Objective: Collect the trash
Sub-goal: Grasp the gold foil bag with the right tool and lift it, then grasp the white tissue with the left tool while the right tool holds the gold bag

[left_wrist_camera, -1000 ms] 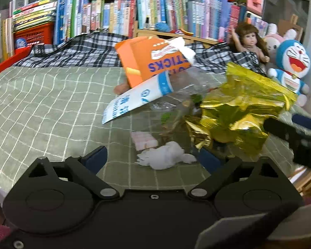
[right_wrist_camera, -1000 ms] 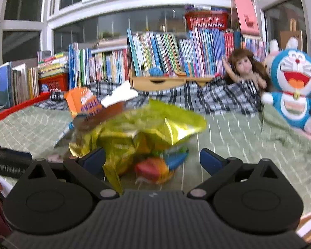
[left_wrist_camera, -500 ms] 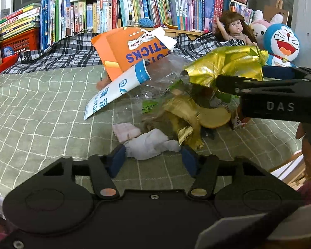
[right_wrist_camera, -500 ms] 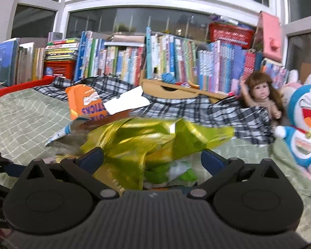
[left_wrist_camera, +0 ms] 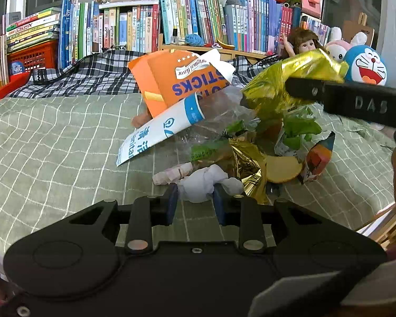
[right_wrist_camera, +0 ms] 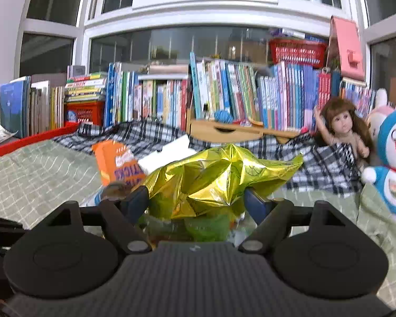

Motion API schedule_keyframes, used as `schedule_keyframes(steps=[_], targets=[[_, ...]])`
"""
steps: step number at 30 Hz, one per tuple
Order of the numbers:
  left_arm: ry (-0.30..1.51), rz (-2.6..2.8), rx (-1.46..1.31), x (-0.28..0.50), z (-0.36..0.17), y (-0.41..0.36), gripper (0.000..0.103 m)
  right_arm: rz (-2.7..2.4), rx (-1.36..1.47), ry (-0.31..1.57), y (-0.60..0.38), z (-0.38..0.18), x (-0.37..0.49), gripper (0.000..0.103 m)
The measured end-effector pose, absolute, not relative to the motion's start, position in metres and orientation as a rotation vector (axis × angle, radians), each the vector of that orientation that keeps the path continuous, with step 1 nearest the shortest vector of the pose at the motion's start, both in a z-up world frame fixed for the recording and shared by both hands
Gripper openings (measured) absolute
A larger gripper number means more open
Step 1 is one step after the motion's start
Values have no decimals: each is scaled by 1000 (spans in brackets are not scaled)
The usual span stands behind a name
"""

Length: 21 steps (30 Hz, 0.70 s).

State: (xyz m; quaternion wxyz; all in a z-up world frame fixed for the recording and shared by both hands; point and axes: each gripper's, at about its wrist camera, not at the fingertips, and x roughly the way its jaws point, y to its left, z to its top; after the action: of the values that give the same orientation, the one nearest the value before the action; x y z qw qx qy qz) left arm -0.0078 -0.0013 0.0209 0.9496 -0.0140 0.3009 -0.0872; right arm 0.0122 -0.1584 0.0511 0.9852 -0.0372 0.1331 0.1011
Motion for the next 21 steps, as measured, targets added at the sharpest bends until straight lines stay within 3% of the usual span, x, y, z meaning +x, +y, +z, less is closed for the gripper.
schedule_keyframes(steps=[21], targets=[[565, -151, -128, -6, 43, 20, 25, 118, 23, 205, -204, 77, -4, 79]])
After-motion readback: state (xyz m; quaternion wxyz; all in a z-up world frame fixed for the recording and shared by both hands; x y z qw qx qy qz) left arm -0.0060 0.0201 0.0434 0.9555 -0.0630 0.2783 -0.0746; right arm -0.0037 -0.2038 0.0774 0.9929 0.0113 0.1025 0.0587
